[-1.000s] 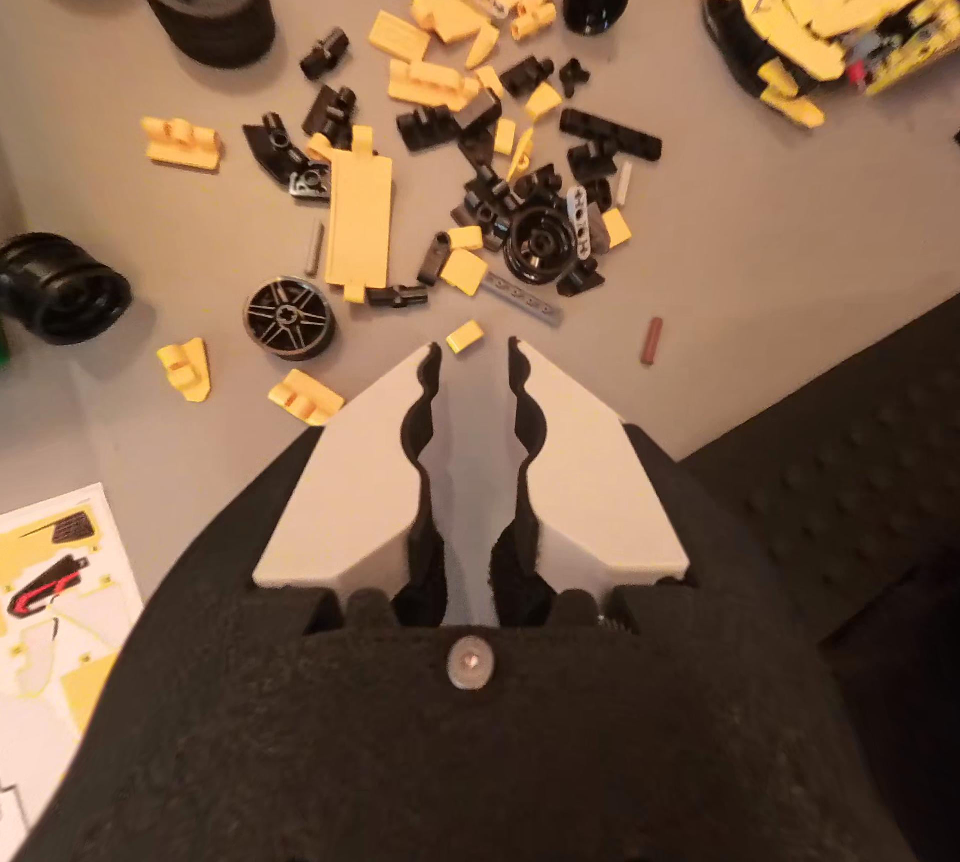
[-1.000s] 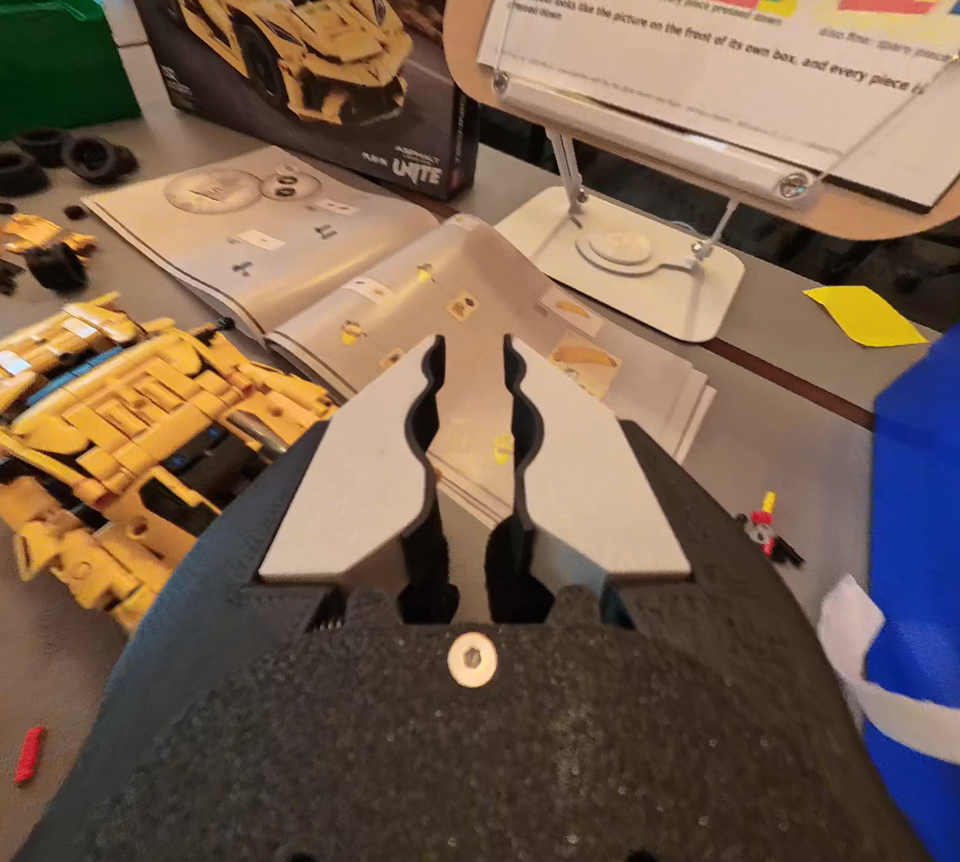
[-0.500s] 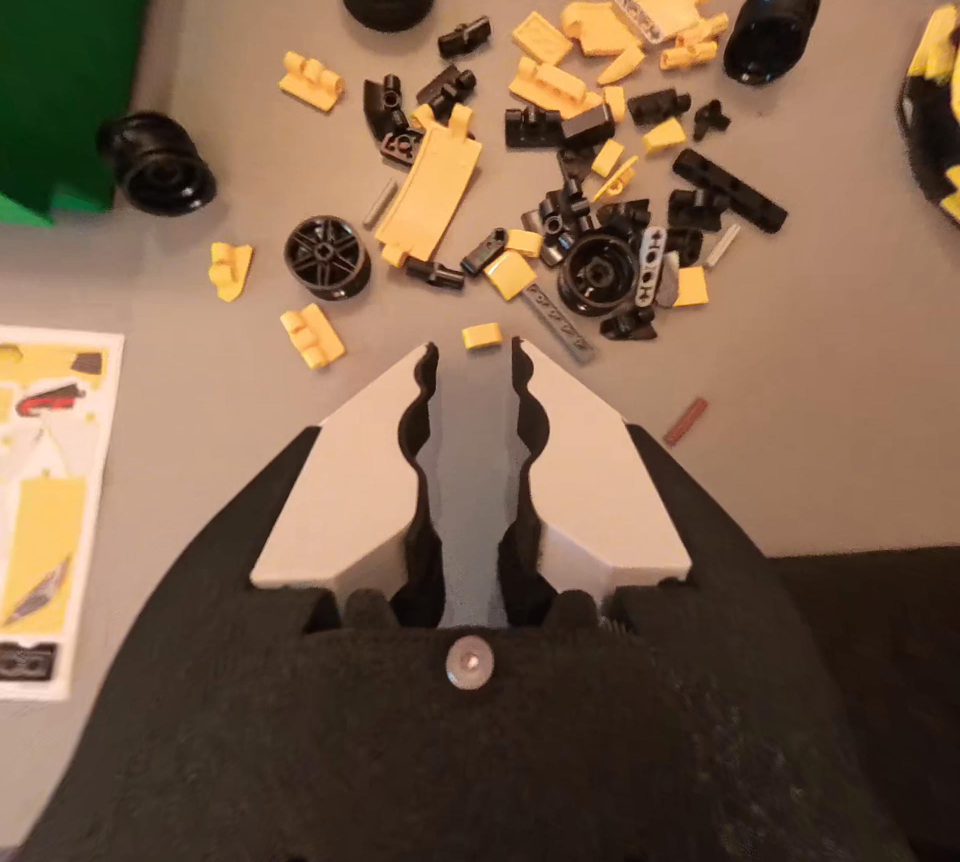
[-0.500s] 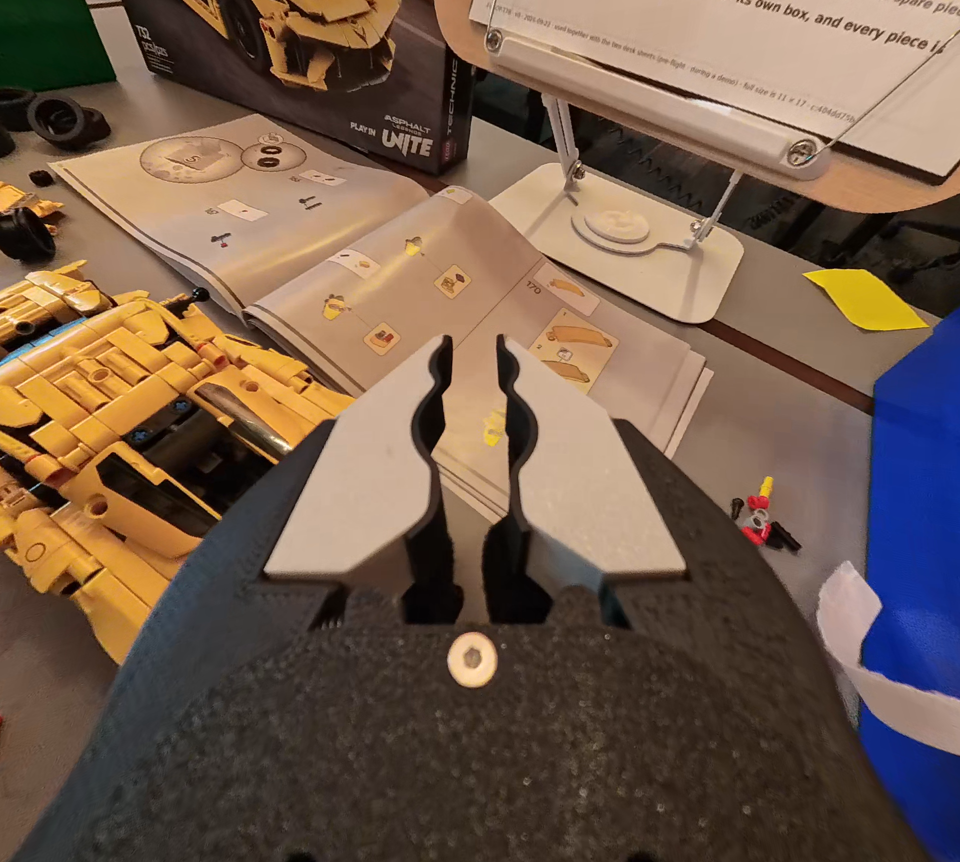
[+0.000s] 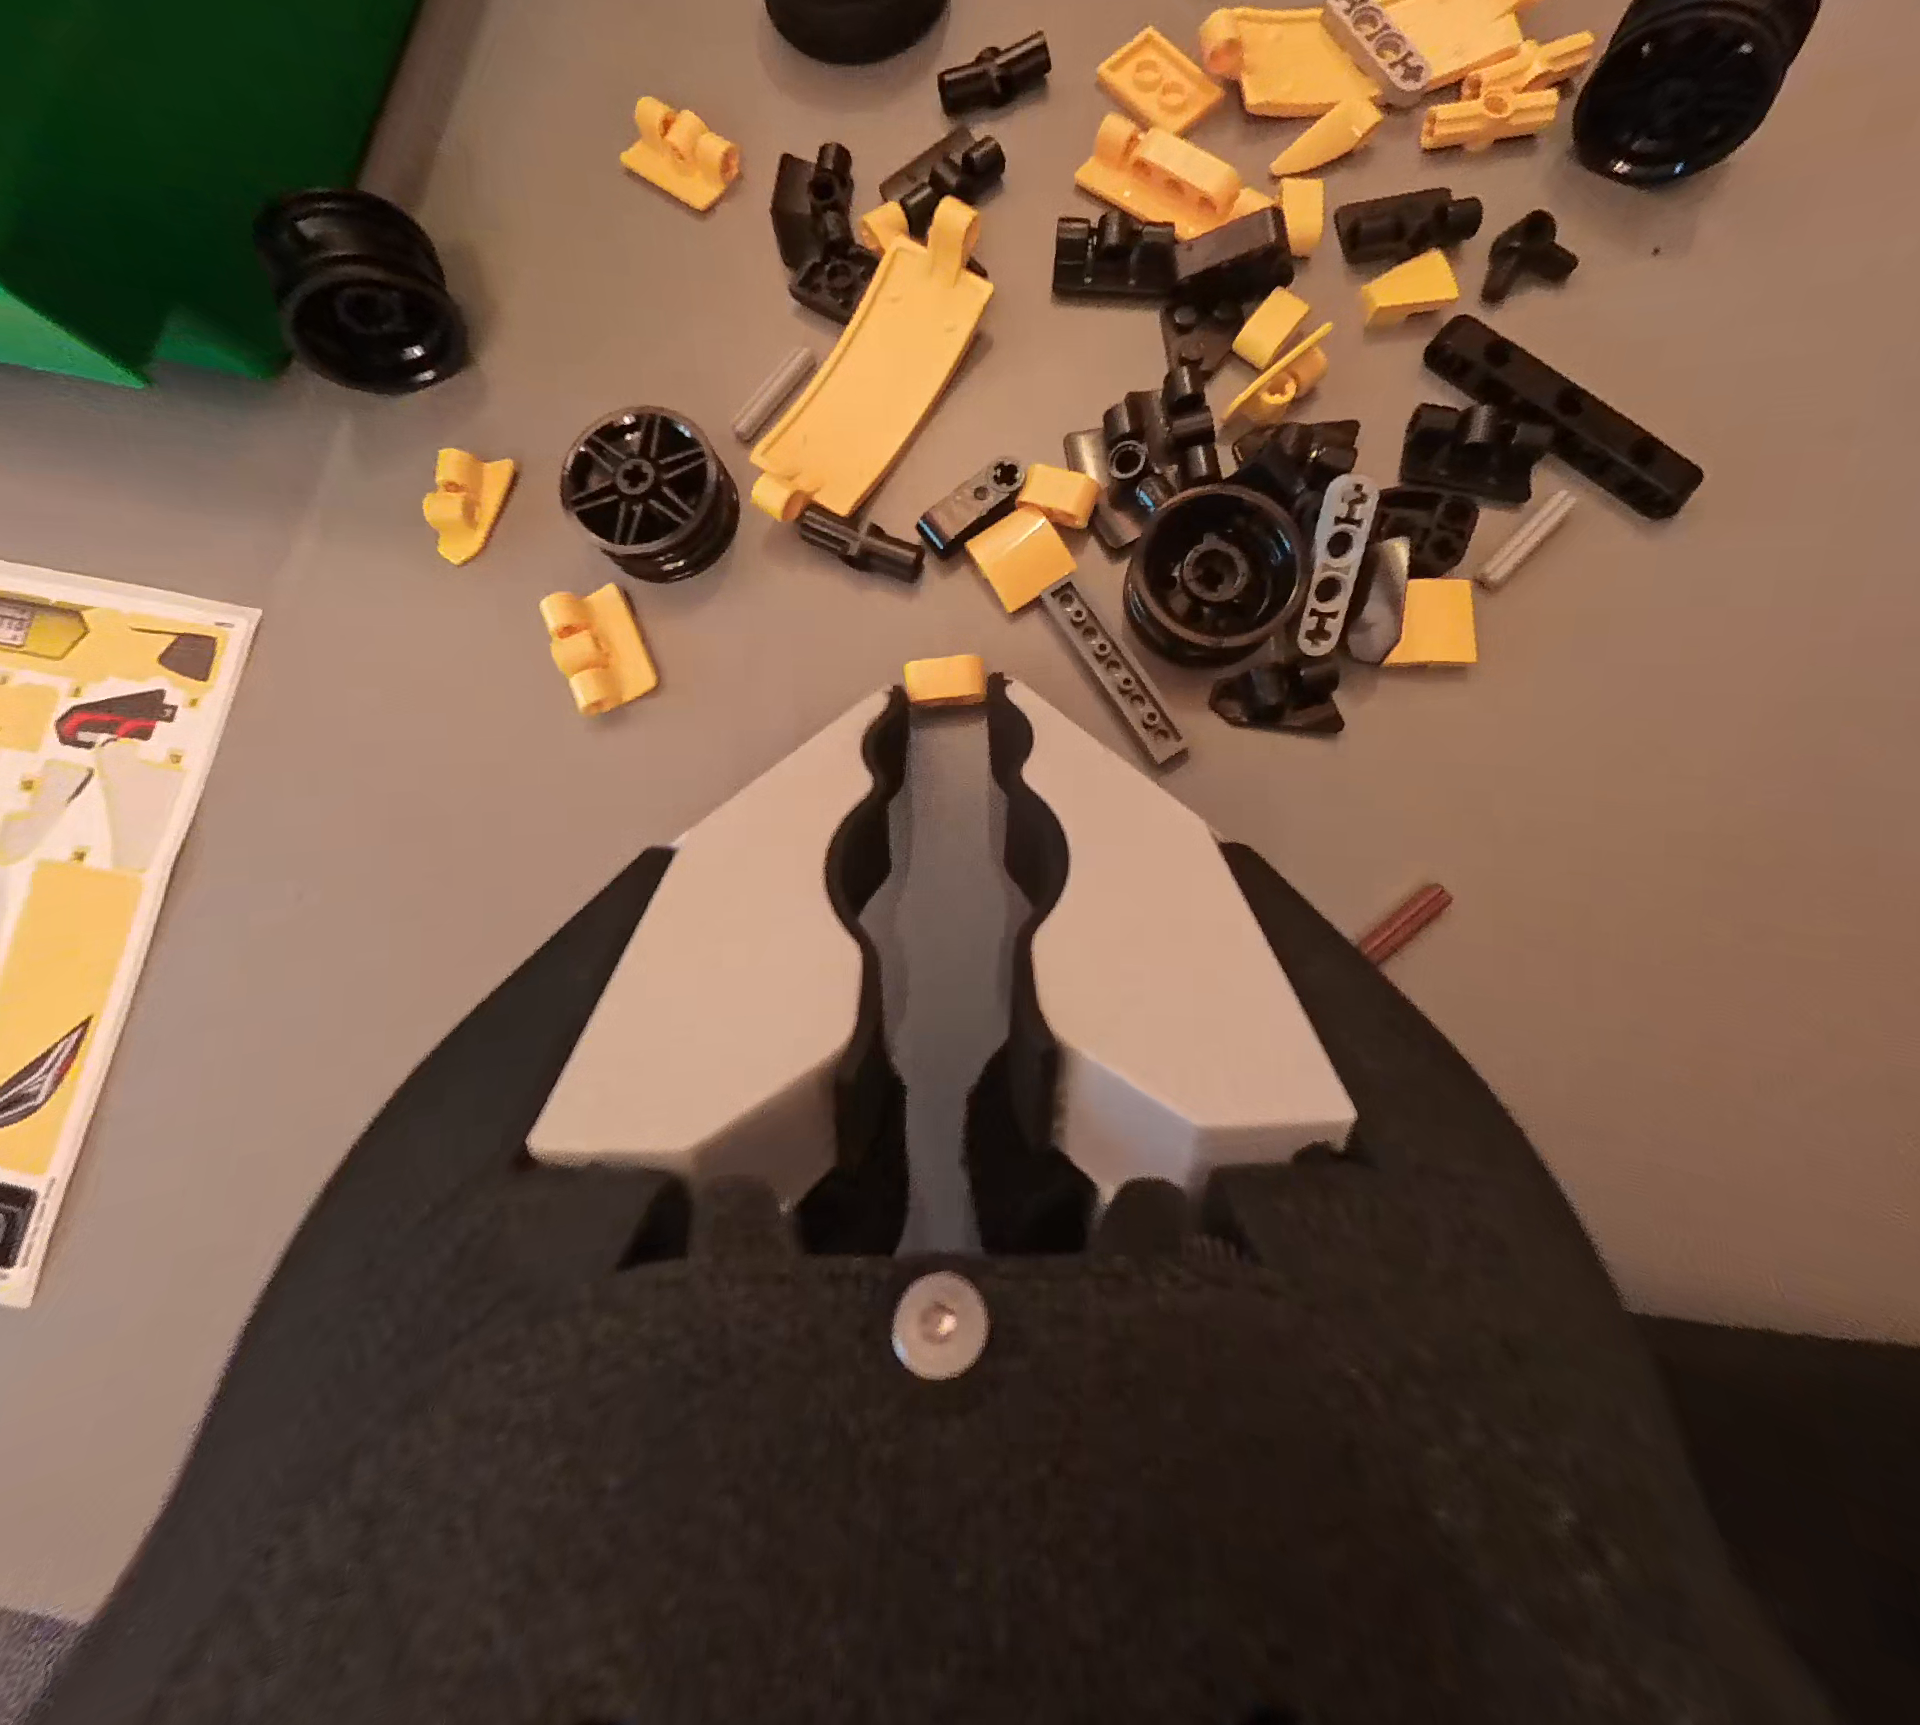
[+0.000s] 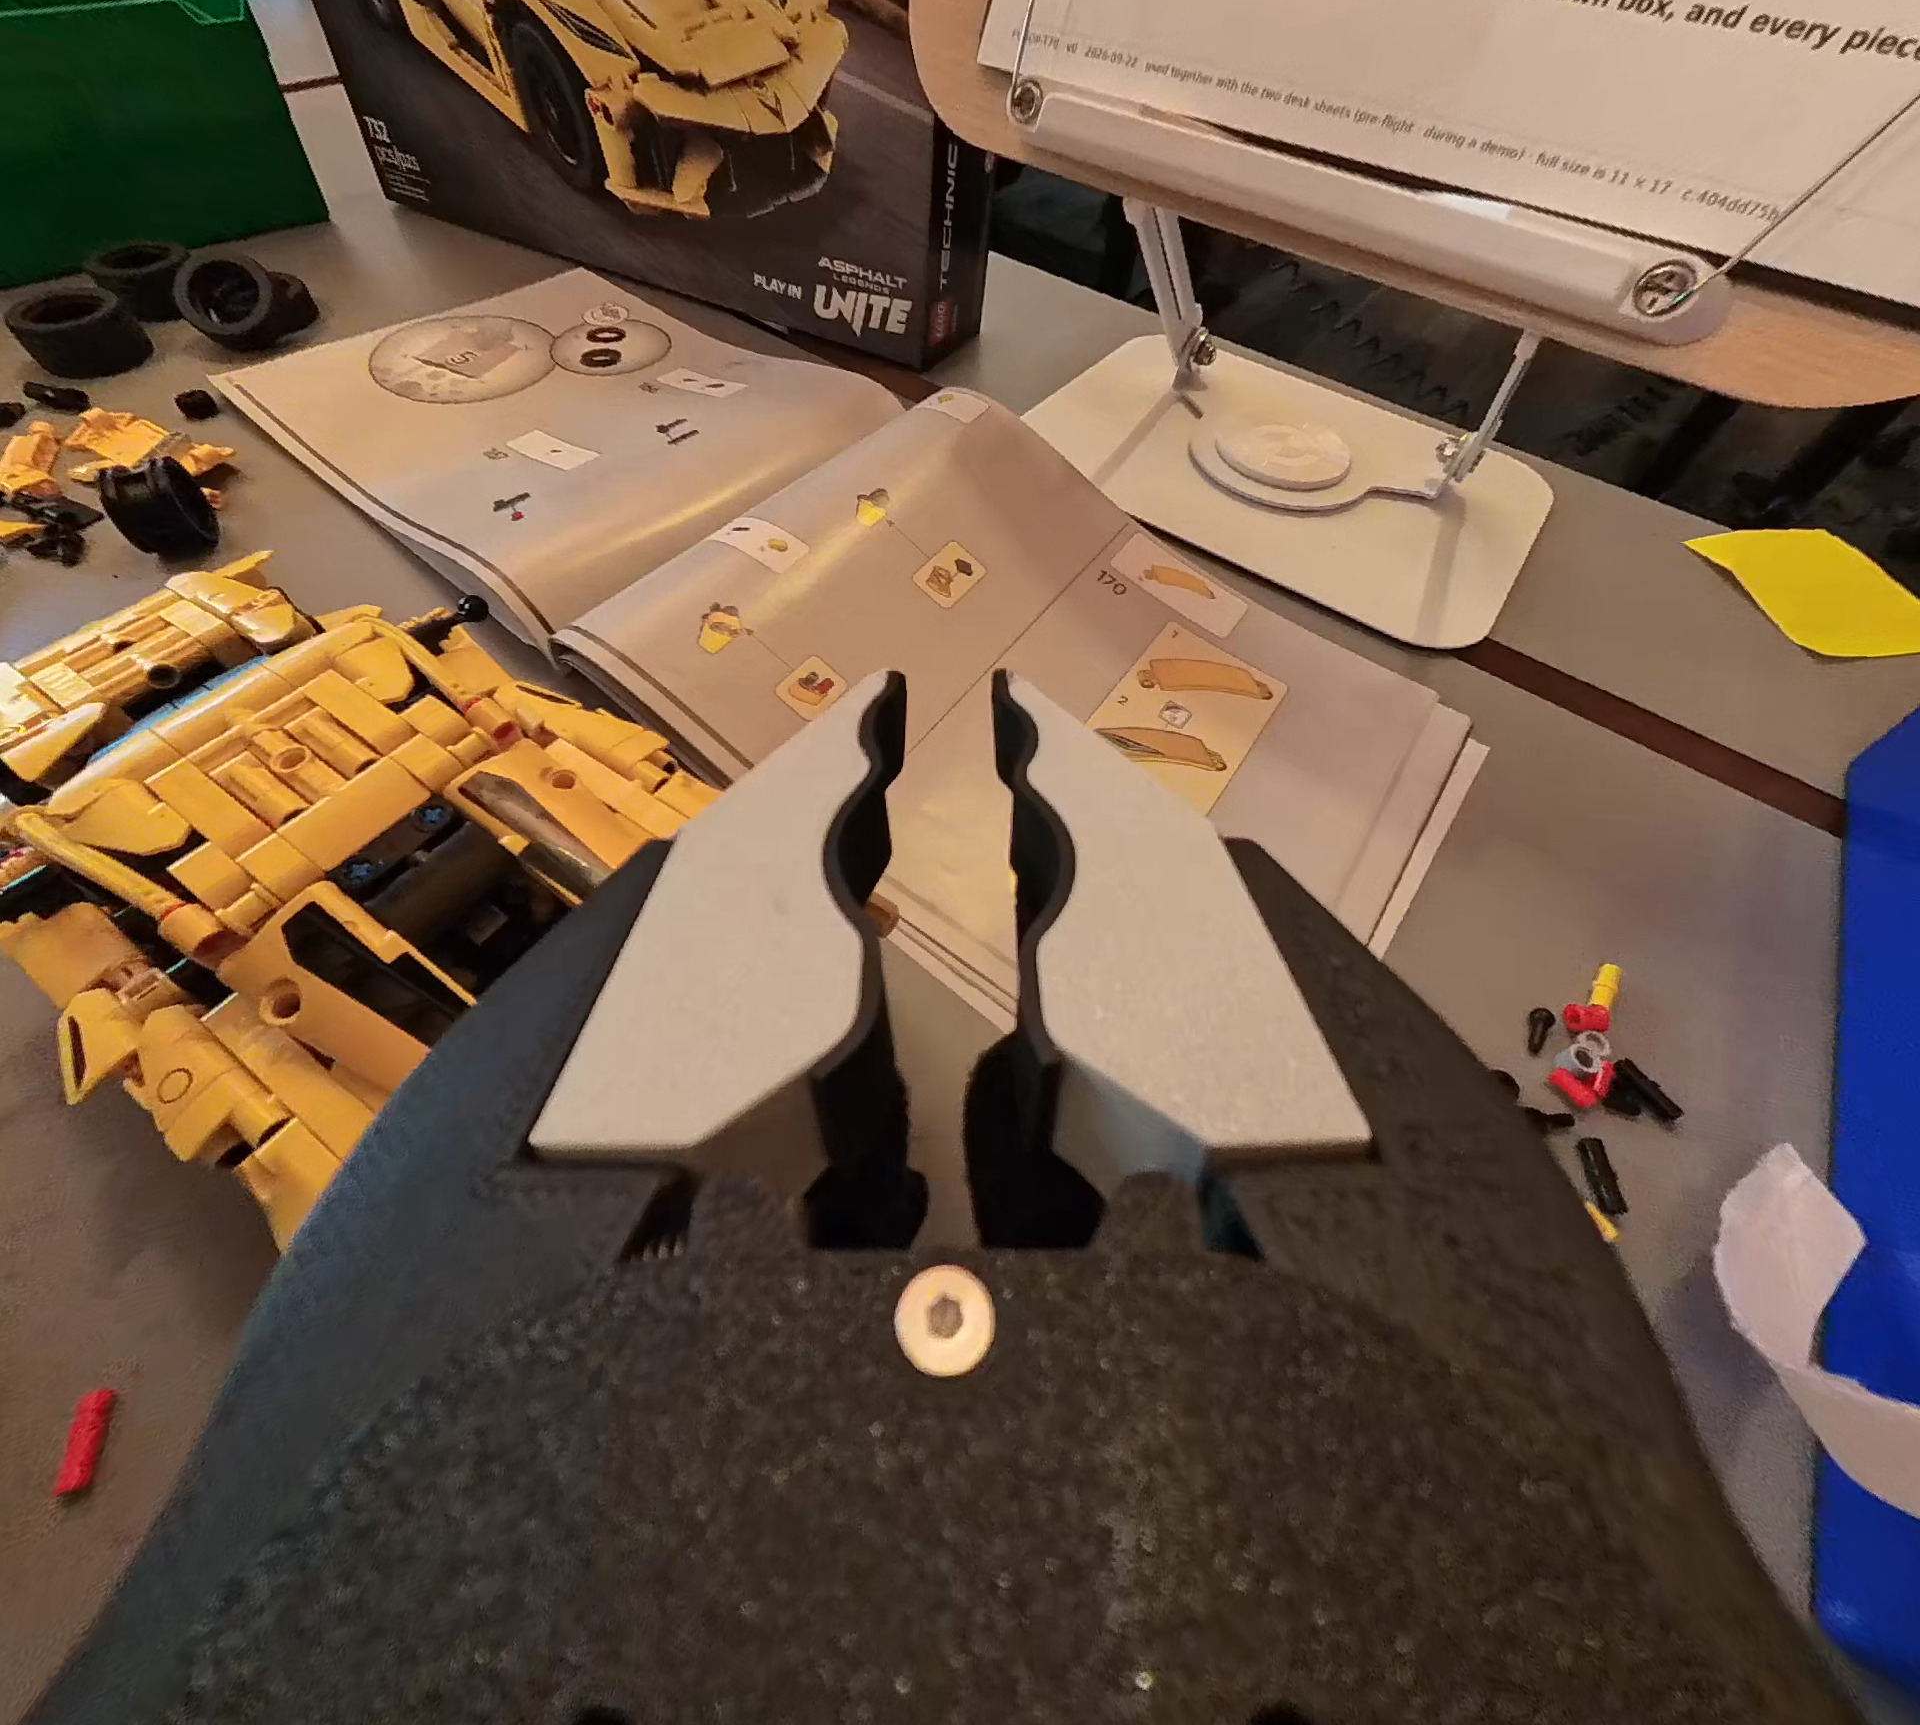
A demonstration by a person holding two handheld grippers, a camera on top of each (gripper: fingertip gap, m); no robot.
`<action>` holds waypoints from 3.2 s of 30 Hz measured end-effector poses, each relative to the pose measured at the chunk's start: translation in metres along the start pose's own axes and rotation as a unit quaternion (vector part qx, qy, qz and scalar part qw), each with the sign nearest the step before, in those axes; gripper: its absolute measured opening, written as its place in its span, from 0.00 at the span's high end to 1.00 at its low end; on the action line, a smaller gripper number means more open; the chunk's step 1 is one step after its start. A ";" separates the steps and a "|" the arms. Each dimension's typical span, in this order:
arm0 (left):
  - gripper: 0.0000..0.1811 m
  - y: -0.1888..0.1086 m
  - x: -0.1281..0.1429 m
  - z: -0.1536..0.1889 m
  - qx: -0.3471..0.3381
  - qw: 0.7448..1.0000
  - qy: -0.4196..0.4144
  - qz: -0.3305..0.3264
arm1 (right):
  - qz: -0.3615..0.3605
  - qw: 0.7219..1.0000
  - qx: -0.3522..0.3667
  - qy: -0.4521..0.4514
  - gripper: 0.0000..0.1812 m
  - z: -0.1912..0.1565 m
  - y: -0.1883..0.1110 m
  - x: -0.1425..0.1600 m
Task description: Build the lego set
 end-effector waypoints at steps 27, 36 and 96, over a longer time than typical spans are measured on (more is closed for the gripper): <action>0.92 -0.011 -0.046 0.205 0.502 0.833 0.219 0.076 | -0.010 0.998 -0.051 0.038 0.91 -0.021 0.007 0.009; 0.92 -0.020 -0.165 0.219 0.684 0.721 0.026 0.109 | 0.066 0.989 -0.130 -0.007 0.90 -0.043 -0.007 -0.008; 0.96 -0.007 -0.139 0.255 0.724 0.651 0.111 0.198 | 0.082 0.896 -0.419 0.122 0.97 -0.092 -0.011 -0.019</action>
Point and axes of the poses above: each gripper's, where its closed fingertips meet, y out along the fingers, x out of its underside, z = x × y across the jaws, the point moved 9 cm from there along -y, back along the fingers, and after that the axes turned 1 degree about y, right-handed, at the moved point
